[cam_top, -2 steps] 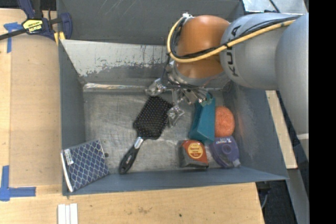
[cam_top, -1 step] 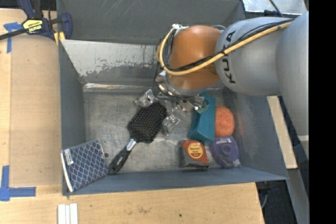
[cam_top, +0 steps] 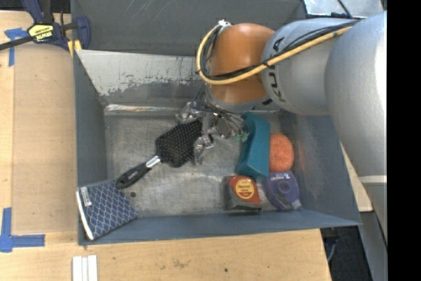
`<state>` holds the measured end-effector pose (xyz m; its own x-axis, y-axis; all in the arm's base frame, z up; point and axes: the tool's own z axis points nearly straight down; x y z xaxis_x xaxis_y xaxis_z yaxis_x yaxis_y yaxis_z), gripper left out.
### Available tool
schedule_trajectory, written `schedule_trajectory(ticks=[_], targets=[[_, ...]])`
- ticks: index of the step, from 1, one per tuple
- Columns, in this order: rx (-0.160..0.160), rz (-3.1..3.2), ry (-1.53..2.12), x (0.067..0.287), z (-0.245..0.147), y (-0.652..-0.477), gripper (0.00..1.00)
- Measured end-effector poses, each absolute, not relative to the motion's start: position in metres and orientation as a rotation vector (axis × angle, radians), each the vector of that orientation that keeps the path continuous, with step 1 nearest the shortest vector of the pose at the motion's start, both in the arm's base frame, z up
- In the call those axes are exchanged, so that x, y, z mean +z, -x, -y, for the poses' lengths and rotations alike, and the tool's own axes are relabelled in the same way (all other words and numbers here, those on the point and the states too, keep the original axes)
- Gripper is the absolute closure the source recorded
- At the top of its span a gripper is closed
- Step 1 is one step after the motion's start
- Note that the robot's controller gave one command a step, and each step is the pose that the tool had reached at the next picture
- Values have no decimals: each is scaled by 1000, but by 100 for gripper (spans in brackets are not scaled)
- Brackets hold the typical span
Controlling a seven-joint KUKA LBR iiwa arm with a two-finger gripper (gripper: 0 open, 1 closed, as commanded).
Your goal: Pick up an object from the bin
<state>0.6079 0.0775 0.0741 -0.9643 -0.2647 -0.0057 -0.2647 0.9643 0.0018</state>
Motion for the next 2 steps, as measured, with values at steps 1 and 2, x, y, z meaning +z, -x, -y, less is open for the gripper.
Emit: schedule_trajectory(ticks=[1, 2], targets=[[4, -3108, 419, 74, -78, -608, 100], [0, -3092, 545, 195, -75, -614, 100]])
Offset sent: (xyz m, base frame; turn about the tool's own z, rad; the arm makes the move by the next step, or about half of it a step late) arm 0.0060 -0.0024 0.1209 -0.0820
